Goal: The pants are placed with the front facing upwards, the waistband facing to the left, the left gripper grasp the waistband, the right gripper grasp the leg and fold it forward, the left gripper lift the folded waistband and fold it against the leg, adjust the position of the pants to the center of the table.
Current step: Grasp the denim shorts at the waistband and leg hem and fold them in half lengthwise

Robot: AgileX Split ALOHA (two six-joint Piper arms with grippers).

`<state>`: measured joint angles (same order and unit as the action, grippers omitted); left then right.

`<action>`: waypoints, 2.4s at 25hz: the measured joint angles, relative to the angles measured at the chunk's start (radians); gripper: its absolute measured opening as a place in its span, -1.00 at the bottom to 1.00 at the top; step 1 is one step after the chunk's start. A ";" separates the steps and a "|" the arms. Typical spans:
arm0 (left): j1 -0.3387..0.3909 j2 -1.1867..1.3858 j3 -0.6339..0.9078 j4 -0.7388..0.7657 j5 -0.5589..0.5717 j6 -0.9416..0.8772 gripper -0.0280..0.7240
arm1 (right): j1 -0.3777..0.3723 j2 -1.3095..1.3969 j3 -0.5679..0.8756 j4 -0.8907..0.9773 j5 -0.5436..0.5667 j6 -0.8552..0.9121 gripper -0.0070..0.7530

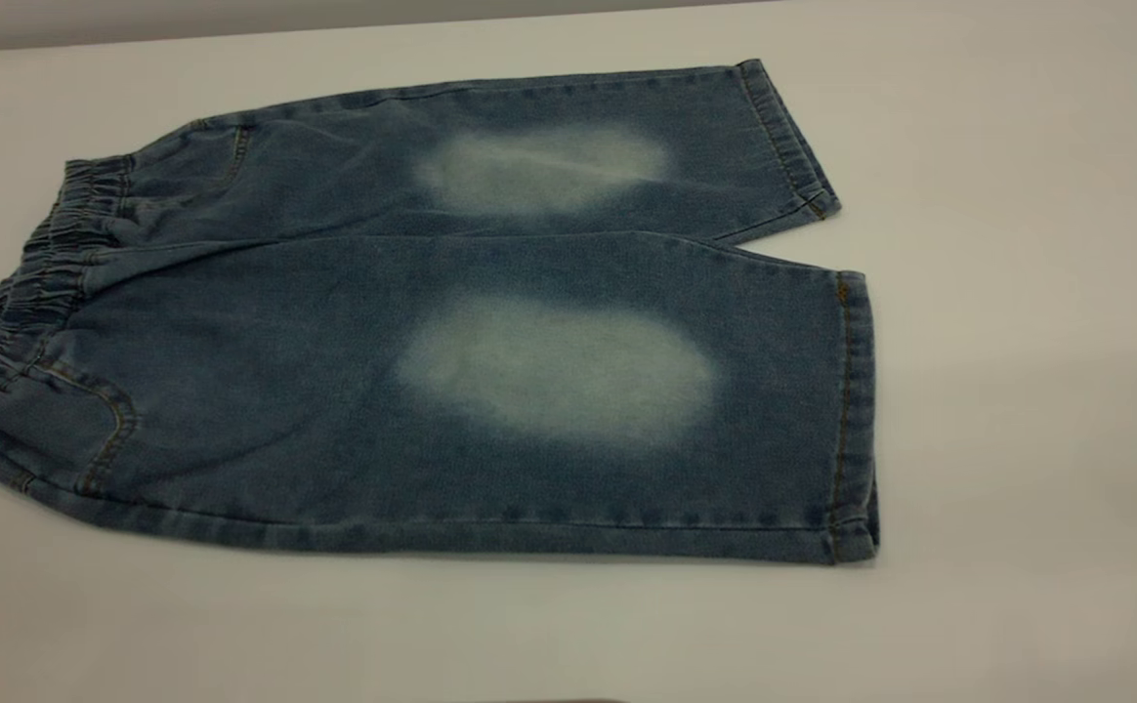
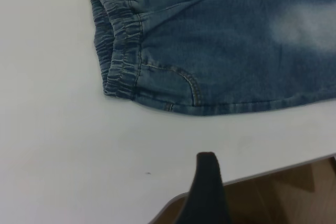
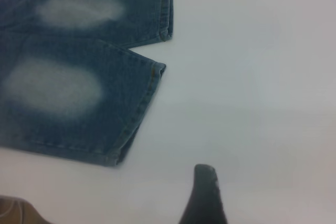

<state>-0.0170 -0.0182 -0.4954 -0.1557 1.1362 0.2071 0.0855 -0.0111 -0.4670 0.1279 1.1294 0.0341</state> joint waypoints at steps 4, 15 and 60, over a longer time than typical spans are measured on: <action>0.000 0.000 0.000 0.000 0.000 0.000 0.53 | 0.000 0.000 0.000 0.000 0.000 0.000 0.31; 0.000 0.000 0.000 0.000 0.000 0.000 0.53 | 0.000 0.000 0.000 0.000 0.000 0.000 0.31; 0.024 1.441 -0.196 0.156 -0.682 -0.577 0.50 | 0.000 1.231 -0.039 0.845 -0.539 -0.680 0.36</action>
<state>0.0066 1.4223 -0.6915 0.0000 0.4540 -0.3702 0.0855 1.2197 -0.5055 0.9724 0.5905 -0.6455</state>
